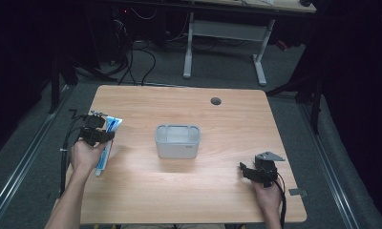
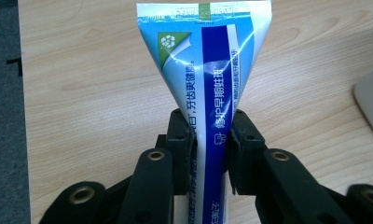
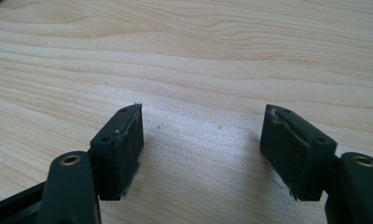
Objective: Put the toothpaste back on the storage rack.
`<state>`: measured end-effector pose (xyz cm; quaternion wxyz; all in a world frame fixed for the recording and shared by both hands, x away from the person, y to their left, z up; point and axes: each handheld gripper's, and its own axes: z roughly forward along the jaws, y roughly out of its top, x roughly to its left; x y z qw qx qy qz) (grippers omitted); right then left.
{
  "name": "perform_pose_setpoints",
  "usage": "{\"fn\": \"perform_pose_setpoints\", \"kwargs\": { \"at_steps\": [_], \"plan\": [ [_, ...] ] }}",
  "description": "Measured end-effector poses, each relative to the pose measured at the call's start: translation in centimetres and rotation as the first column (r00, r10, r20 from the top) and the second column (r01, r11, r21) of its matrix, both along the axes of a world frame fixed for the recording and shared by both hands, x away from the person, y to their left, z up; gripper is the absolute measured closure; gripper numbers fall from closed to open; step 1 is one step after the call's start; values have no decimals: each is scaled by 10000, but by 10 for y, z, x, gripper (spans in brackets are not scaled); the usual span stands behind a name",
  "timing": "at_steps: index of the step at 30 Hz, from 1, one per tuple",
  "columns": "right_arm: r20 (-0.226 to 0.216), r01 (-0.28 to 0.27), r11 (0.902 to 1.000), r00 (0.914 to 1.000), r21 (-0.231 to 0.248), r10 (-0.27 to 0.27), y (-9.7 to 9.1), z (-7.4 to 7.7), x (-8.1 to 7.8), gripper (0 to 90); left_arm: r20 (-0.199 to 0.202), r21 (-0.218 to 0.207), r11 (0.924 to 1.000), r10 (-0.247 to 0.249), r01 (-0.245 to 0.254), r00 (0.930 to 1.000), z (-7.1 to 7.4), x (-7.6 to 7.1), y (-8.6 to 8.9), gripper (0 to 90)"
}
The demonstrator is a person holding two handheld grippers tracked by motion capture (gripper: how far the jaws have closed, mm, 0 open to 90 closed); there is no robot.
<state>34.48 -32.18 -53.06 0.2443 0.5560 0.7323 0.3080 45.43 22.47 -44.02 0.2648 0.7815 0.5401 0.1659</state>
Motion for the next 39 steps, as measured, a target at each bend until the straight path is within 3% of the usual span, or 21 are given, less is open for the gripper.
{"fn": "perform_pose_setpoints", "kwargs": {
  "at_steps": [12, 18, 30, 31, 35, 39],
  "plan": [
    [3, -7, 10000, 10000, -5, 7, 0, 0, 0, 302, 902, -823, 9960, -285, 360, 9955, 25, -22, 4, 750],
    [3, -11, 10000, 10000, -7, 11, 0, 0, 0, 303, 1550, -1127, 9902, -643, 823, 9858, 43, -35, -3, 750],
    [-2, -17, 10000, 10000, -9, 17, 0, 0, 0, 302, 2275, -1960, 9667, -1184, 1646, 9665, 59, -46, -18, 748],
    [-4, -21, 10000, 10000, -5, 21, 0, 0, 0, 302, 2357, -2098, 9601, -1340, 1851, 9625, 63, -48, -22, 748],
    [1, -25, 10000, 10000, -16, 25, 0, 0, 0, 303, 2399, -2644, 9405, -1501, 2133, 9591, 72, -48, -26, 747],
    [-1, -24, 10000, 10000, -13, 24, 0, 0, 0, 302, 2658, -2672, 9337, -1661, 2381, 9496, 80, -50, -35, 747]
  ]
}}
